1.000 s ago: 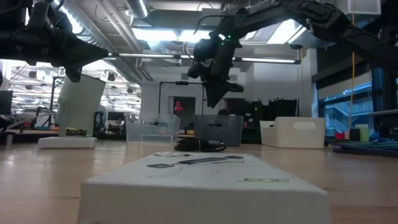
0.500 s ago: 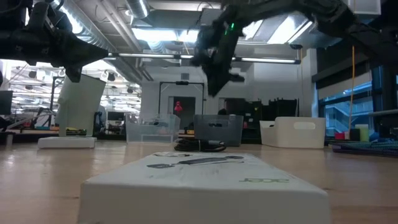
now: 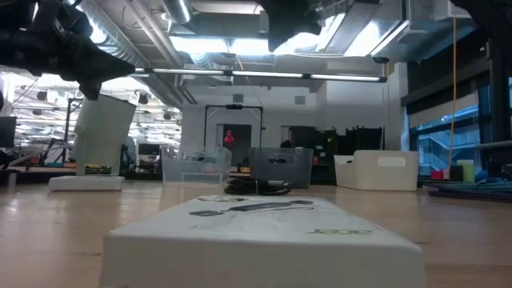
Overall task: Pick and place items into bin
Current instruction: Put the top card reader box into the transparent bin
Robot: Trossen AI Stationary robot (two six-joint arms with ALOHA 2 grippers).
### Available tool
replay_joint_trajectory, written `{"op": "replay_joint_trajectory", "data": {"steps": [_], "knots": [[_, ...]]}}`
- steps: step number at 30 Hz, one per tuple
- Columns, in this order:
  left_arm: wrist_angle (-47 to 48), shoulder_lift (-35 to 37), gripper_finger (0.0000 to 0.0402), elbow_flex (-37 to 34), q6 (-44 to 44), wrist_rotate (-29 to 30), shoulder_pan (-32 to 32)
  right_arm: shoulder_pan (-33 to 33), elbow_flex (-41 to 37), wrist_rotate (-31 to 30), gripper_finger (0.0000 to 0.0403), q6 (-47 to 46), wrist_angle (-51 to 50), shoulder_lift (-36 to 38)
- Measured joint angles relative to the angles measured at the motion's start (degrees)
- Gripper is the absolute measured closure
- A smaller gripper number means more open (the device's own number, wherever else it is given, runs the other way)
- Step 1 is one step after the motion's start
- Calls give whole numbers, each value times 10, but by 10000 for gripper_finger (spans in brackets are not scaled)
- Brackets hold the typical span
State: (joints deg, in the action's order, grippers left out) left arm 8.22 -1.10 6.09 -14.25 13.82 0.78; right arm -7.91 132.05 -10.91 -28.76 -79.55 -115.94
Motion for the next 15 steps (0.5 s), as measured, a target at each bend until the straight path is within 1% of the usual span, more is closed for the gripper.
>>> {"op": "replay_joint_trajectory", "data": {"steps": [3, 6, 8, 12, 15], "knots": [[34, -9, 400, 20, -1, 0, 0, 52, -1, -12, 393, -31, -11, -1], [74, -34, 400, 46, -9, -11, -1, 104, -26, -62, 392, -75, -14, 0], [96, -57, 400, 65, -9, -14, -7, 137, -40, -81, 397, -101, -37, -2], [109, -121, 400, 103, 6, -4, -29, 189, -78, -89, 398, -129, -36, 0], [109, -176, 400, 131, 4, 23, -49, 213, -110, -90, 398, -131, -17, -1]]}}
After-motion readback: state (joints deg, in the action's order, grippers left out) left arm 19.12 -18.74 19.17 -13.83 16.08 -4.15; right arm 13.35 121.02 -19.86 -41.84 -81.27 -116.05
